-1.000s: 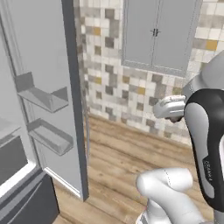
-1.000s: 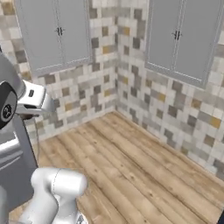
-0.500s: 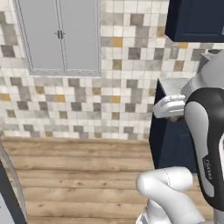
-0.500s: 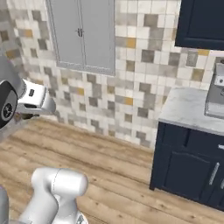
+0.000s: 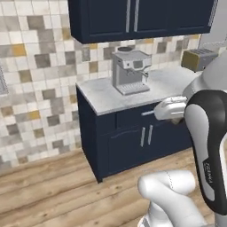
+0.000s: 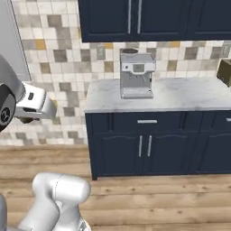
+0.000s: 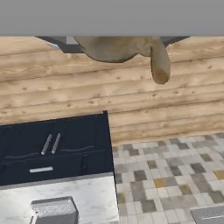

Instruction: Retrieve the bottle and the shaker from the cabinet and place them next to the mixing bowl on the counter. Then add garlic from the fridge to the mixing bowl.

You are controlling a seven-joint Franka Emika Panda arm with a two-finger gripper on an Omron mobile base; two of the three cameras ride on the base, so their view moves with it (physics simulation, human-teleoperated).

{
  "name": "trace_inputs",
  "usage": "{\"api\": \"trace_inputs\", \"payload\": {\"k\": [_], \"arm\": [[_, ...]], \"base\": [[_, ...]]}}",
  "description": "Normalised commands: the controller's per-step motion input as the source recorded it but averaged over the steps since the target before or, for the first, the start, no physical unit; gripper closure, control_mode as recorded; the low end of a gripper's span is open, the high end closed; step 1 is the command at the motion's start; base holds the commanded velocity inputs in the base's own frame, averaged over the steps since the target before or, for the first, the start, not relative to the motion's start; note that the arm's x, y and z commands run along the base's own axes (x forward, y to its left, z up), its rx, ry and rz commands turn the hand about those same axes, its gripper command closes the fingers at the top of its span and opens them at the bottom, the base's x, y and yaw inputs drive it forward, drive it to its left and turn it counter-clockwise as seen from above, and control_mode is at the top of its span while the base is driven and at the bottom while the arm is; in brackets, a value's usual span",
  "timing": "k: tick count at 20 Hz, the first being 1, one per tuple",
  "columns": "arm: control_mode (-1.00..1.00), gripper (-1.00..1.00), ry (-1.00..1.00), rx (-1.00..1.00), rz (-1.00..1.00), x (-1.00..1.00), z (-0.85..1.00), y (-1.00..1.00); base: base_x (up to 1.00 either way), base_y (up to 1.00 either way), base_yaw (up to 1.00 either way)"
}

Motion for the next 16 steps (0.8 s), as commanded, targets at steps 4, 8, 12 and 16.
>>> {"api": "trace_inputs", "payload": {"k": [4, 8, 12, 16], "arm": [[1.0, 1.0, 0.0, 0.0, 0.0, 0.0, 0.0, 0.0], [1.0, 1.0, 0.0, 0.0, 0.0, 0.0, 0.0, 0.0], [1.0, 1.0, 0.0, 0.0, 0.0, 0.0, 0.0, 0.0], [1.0, 1.0, 0.0, 0.0, 0.0, 0.0, 0.0, 0.0]], "base": [[0.82, -0.95, -0.27], [1.0, -1.0, -0.01], [1.0, -1.0, -0.02], [0.96, -1.0, -0.04]]}}
